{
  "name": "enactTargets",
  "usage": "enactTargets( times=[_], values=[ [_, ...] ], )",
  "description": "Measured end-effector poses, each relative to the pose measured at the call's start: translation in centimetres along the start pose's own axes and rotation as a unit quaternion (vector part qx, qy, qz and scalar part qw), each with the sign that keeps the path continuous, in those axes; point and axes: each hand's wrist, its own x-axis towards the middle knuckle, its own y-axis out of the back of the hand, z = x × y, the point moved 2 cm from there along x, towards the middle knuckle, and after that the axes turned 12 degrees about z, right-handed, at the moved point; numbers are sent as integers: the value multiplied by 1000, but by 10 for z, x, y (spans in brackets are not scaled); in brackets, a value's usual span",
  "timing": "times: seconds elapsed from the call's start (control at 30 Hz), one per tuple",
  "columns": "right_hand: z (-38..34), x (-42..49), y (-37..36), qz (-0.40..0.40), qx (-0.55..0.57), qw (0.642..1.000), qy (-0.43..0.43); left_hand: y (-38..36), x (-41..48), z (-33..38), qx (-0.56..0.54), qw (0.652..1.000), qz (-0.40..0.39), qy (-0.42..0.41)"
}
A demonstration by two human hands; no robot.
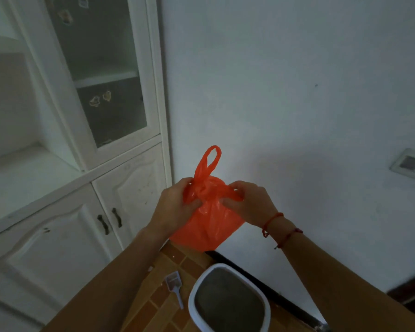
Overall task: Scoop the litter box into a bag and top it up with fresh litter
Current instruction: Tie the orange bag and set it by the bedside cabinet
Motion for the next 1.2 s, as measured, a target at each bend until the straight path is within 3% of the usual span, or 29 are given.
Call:
enactTargets(
  times=[0.3, 0.47, 0.7, 0.9, 1.2],
  values=[
    [38, -22, 61, -20, -12, 994, -106, -51, 12, 38, -59, 994, -74, -48],
    [40, -56, 82, -39, -52, 987, -146, -71, 11, 42, -88, 979, -132, -127],
    [37, -137, 99, 53, -62, 968, -235, -95, -28, 72, -157, 938, -241, -191],
    [42, -222, 139, 164, -131, 925, -317, -119, -82, 128, -189, 901, -327, -212],
    [31, -386, 194, 273, -198, 826, -452, -159, -220, 213, -246, 817, -451, -261]
  ],
)
